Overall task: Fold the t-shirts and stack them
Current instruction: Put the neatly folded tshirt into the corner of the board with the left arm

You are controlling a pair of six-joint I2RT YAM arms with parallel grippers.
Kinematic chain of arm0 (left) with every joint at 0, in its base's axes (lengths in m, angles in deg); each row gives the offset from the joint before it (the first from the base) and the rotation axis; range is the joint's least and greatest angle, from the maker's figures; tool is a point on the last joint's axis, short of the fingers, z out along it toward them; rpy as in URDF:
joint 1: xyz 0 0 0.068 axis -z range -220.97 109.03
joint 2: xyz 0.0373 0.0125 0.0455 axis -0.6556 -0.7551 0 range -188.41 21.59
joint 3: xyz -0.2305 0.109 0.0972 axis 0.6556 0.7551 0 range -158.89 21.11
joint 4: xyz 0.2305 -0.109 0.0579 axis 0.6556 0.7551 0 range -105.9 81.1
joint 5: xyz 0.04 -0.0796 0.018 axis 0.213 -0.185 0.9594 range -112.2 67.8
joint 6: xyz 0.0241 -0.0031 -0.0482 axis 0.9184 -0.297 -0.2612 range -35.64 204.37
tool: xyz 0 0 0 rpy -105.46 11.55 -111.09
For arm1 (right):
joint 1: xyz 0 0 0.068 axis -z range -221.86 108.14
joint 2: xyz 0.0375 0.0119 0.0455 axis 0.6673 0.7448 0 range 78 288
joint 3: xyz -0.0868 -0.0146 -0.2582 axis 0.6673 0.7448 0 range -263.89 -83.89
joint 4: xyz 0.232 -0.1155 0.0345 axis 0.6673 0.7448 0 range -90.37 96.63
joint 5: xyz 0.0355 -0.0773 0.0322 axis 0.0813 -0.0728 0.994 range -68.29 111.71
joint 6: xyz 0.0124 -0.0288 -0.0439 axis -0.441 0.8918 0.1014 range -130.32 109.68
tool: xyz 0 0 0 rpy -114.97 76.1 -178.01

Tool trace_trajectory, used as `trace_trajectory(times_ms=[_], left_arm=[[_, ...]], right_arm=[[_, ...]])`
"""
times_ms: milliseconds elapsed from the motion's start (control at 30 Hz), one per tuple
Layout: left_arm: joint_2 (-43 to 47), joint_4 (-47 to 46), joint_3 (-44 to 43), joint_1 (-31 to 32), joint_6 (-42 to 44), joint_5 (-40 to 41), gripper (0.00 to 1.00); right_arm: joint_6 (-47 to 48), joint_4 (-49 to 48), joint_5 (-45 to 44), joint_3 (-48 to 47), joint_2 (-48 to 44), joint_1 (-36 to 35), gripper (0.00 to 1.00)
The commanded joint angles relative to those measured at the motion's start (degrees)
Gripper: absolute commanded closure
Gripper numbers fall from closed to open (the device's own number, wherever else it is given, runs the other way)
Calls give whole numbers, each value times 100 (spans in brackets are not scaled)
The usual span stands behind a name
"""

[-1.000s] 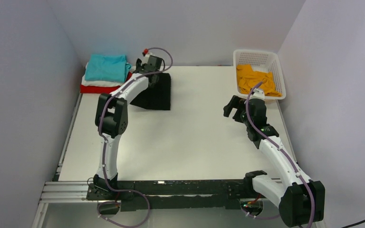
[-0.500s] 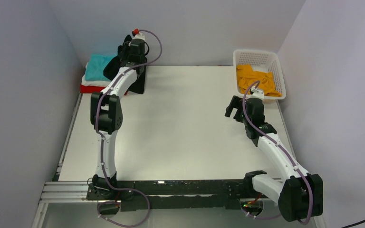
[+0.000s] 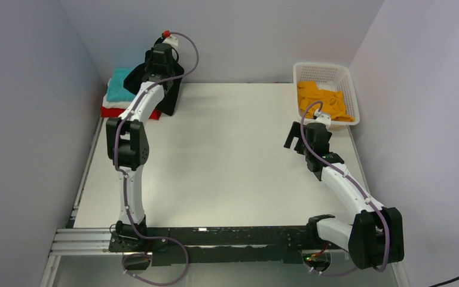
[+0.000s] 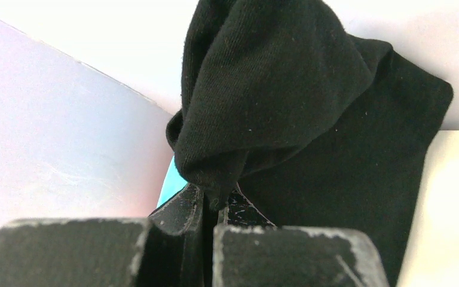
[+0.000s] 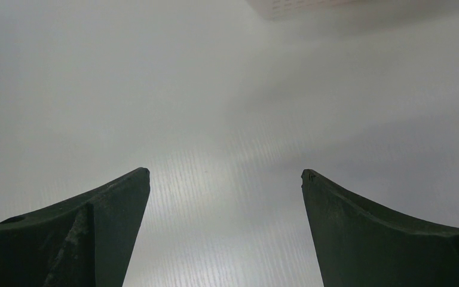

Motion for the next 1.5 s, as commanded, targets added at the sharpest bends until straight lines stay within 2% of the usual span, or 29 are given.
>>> trace_trajectory(times_ms=[0,400,633,867,1000,1100,1133,1200,1233,1267,1333,1367,1433,1467], left_arm=[[920,-2,-319,-79,-173,-369,100],[1034,182,-257,-266,-67,-569,100],[567,159,-576,-668,19,-758,100],[-59,192,-947,-1210,141,-1589,100],[-350,212,-1202,-1473,180,-1801,100],[-554,259,-1447,-1650,135,-1916,95],[-608,222,-1465,-1695,149,-1903,92],[-726,192,-1534,-1799,98,-1923,76],[-794,247,-1615,-1841,39,-1917,57],[-861,301,-1702,-1875,-25,-1855,45],[-942,411,-1847,-1927,-168,-1853,54],[-919,452,-1872,-1943,-302,-1833,48],[-781,455,-1779,-1950,-508,-1812,3],[-669,405,-1675,-1946,-623,-1744,1]], right_arm=[[78,-240,-264,-209,-46,16,0],[126,-310,-158,-183,9,16,0],[118,-340,-184,-164,59,18,0],[144,-424,-136,15,68,16,0],[156,-603,-147,107,-16,16,0],[187,-657,-142,151,-60,14,0],[195,-659,-182,158,-70,16,0],[211,-647,-276,194,-67,16,0],[214,-645,-314,200,-62,13,0],[206,-633,-337,197,-51,13,0],[208,-612,-342,177,-45,16,0],[202,-593,-331,173,-52,15,0],[193,-576,-336,175,-89,15,0],[189,-565,-340,182,-115,15,0]])
